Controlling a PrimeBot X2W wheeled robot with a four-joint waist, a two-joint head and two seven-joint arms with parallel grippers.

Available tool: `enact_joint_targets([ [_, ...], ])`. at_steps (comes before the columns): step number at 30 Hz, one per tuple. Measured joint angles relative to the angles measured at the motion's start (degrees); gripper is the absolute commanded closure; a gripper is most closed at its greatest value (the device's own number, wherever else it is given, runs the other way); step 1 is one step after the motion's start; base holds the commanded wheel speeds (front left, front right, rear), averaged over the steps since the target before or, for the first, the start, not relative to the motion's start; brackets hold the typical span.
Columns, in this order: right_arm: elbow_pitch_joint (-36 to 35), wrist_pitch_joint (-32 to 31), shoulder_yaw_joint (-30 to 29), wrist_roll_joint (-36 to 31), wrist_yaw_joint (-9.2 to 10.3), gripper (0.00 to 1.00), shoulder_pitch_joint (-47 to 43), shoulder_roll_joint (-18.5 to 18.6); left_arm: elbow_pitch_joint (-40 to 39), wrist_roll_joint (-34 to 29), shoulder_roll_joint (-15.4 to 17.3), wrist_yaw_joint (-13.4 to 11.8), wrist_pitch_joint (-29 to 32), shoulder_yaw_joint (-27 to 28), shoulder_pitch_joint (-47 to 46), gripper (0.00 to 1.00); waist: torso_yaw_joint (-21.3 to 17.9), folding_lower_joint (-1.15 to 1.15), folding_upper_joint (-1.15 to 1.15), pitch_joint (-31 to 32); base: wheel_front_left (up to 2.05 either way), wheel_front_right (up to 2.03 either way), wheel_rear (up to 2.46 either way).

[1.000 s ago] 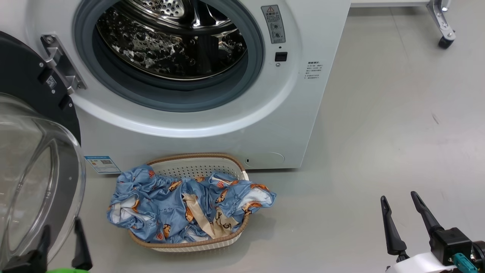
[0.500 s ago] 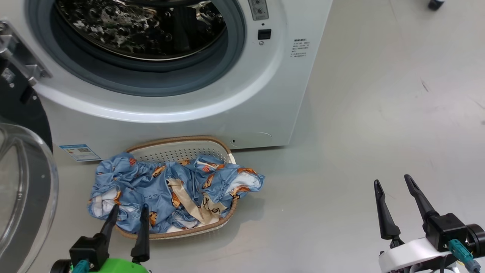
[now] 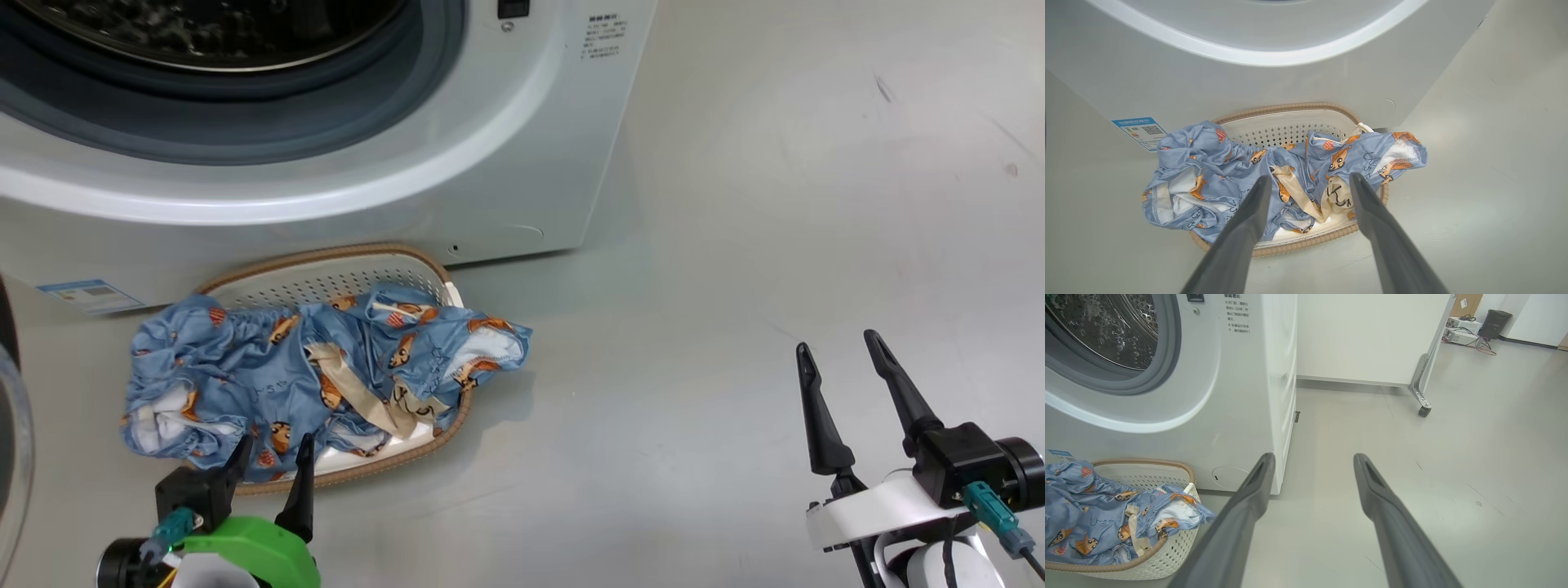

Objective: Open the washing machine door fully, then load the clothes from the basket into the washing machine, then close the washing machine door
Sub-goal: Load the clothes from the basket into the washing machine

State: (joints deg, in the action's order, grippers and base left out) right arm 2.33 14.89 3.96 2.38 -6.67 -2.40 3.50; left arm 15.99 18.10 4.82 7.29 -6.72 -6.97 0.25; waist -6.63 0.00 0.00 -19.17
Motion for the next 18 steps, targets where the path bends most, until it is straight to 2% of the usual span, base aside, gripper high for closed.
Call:
enact_joint_targets([
  [7,-0.8,0.0,0.1,0.0,0.21,0.0,2.1,-0.1,1.5,0.9,2.8,0.0,4.8,-0.4,-5.2,0.0,-1.8,0.0,0.0,-4.9,0.0,0.0,0.0],
  [18,-1.7,0.0,-0.1,-0.5,0.32,0.0,5.9,-0.2,4.3,7.3,4.3,0.0,10.3,-0.7,-13.1,0.0,-4.0,0.01,0.0,-12.3,0.0,0.0,0.0],
])
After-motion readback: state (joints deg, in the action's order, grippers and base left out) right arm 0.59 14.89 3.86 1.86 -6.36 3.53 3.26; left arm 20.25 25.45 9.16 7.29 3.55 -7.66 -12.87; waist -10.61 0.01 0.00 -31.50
